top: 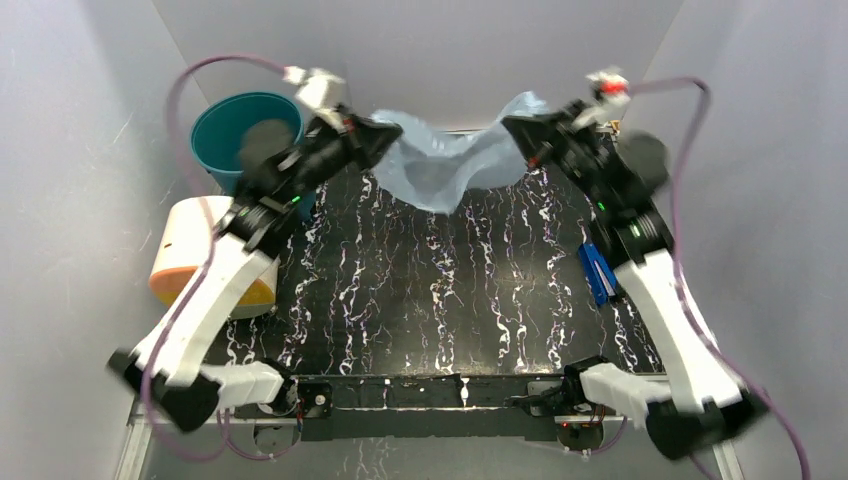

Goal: Put the trash bags into the trash bin

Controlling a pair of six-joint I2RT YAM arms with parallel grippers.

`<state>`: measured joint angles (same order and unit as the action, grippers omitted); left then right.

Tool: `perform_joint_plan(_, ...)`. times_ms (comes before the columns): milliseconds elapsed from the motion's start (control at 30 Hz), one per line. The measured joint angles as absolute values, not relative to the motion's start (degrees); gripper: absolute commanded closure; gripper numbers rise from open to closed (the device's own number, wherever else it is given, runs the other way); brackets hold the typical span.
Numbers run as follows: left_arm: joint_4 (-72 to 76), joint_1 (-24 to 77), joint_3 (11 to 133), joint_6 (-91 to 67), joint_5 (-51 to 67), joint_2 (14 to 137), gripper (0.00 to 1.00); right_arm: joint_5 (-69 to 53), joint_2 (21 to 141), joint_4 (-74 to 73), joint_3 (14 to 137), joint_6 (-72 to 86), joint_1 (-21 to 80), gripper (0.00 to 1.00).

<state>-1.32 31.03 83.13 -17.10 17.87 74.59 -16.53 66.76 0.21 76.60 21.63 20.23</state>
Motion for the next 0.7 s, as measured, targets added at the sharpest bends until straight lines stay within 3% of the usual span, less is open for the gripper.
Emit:
perform_joint_plan(100, 6.2, 31.0, 78.0, -16.2, 17.8, 62.5, 1.00, -16.9, 50.8, 12.6, 64.1, 19.6, 20.3, 1.00)
perform_joint_plan(167, 11.8, 31.2, 66.4, -17.6, 17.8, 51.7, 1.00, -16.3, 42.4, 17.7, 54.0, 19.6, 20.3, 1.00)
perform_joint_plan(267, 21.8, 31.6, 44.6, -23.5, 18.6, 44.5, 1.00, -14.2, 41.6, 18.7, 40.2, 23.5, 20.4, 1.00)
perform_joint_plan(367, 26.8, 32.5, 23.1, -32.0, 18.2, 55.3, 1.00, -12.8, 52.8, 10.2, 28.8, 28.7, 20.3, 1.00)
perform_joint_plan(433, 20.8, 32.8, 17.0, -35.1, 18.0, 65.7, 1.00, -11.8, 59.0, 1.8, 26.6, 30.3, 20.3, 1.00)
perform_joint_plan(533, 10.1, 33.6, 23.8, -34.3, 18.0, 68.9, 1.00, -10.3, 60.1, -4.5, 31.6, 29.7, 20.3, 1.00)
perform_joint_plan(700, 3.2, 33.9, 64.2, -24.6, 14.6, 69.0, 1.00, -9.7, 60.8, -0.8, 62.5, 23.4, 20.3, 1.00)
